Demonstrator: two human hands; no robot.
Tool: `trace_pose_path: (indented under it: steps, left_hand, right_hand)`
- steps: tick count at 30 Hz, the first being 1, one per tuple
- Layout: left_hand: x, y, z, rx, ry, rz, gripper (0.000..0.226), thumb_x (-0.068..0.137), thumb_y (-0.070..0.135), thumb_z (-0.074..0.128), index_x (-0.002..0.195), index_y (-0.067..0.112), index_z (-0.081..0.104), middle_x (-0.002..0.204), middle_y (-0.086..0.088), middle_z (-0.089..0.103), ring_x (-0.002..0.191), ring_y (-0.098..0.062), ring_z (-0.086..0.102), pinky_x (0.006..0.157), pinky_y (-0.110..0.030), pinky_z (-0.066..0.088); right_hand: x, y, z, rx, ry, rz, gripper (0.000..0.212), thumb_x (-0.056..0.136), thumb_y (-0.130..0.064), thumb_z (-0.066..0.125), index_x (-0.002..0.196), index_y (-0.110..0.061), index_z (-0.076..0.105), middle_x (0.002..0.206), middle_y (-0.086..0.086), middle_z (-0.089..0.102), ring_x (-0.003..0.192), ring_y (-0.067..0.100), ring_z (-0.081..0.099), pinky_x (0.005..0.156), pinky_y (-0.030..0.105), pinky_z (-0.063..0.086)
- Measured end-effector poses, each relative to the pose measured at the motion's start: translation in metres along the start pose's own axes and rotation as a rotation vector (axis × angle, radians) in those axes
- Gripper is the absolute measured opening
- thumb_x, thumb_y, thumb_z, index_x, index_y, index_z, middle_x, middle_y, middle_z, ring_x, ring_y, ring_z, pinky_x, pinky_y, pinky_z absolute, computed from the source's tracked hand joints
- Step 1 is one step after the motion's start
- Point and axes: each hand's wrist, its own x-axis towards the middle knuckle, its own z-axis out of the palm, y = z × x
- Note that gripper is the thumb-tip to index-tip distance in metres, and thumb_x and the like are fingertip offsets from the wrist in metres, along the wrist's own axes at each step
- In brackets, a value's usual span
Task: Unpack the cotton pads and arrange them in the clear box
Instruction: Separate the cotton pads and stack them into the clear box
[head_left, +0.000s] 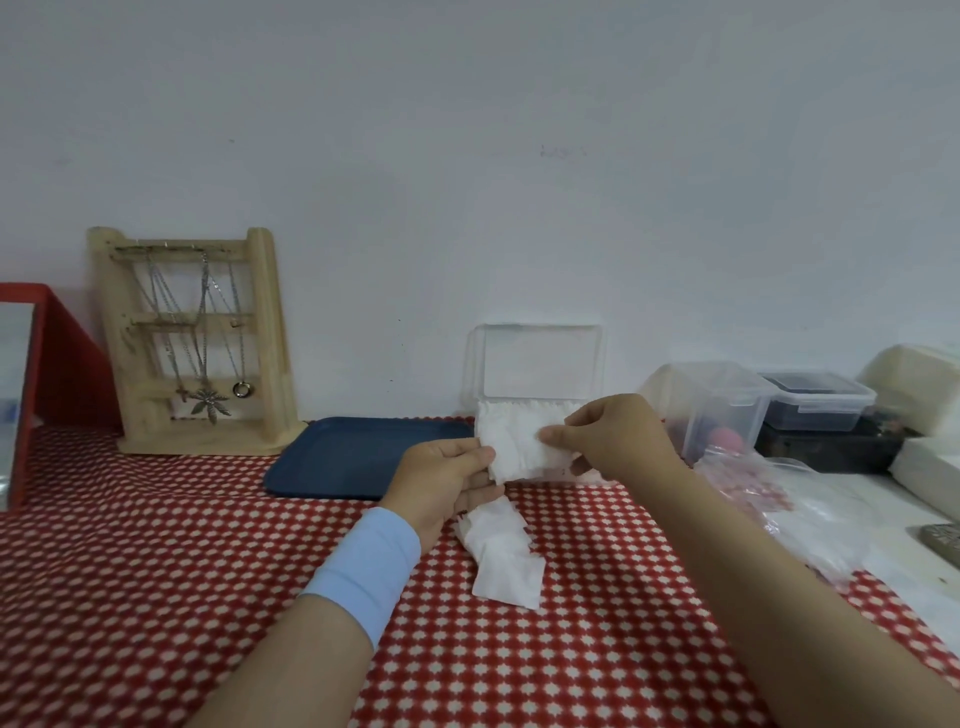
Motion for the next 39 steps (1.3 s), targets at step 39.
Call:
trace_pose_path:
  steps: [39]
  left_hand:
    - [-0.050,-0.002,-0.037,-0.007,0.171,0.005,0.004,0.100,0.019,0.063,0.101,0.015,0.065,0.107,-0.014,0.076,0.093,-0.025,0.077,0.069,-0.033,0.063]
  right_hand:
    - [-0.041,-0.020,0.036,-0.598,-0.731,-0.305,0.048,0.079,-0.021,0.084,0.123,-0.031,0.068,0.097,-0.017,0.053,0.098,0.012,0.057,0.093,0.029,0.051]
